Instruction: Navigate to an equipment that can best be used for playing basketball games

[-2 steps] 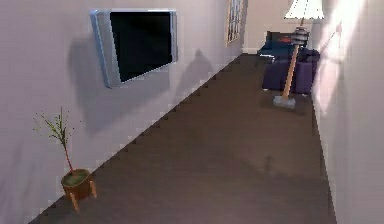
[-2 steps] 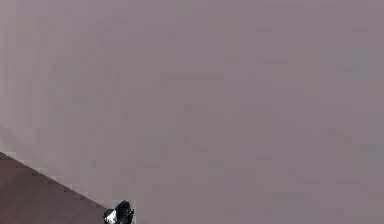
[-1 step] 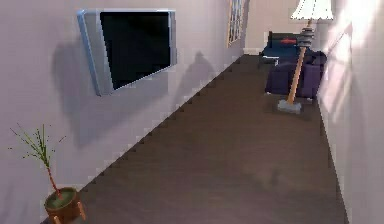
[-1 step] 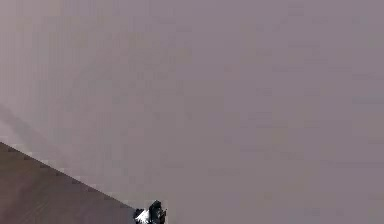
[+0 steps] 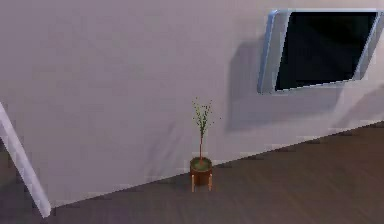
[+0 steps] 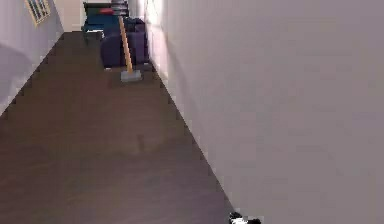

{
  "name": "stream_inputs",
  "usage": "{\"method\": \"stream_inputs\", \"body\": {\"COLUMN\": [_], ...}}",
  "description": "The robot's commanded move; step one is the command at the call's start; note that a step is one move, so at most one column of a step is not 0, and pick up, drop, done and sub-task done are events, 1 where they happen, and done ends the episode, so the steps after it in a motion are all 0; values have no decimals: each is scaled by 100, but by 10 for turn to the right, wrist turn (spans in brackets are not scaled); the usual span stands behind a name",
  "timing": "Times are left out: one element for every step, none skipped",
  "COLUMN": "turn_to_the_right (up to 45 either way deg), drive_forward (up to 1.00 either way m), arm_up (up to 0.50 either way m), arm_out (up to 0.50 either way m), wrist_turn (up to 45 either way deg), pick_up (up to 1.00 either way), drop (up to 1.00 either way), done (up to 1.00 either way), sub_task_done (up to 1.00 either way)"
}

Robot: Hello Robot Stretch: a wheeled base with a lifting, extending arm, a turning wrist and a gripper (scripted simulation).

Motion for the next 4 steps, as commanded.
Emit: {"method": "stream_inputs", "body": {"turn_to_the_right": [-450, -90, 0, -450], "drive_forward": [0, 0, 80, 0], "arm_up": [0, 0, 0, 0], "arm_out": [0, 0, 0, 0], "wrist_turn": [0, 0, 0, 0], "pick_up": [0, 0, 0, 0], "drop": [0, 0, 0, 0], "done": [0, 0, 0, 0], "sub_task_done": [0, 0, 0, 0]}}
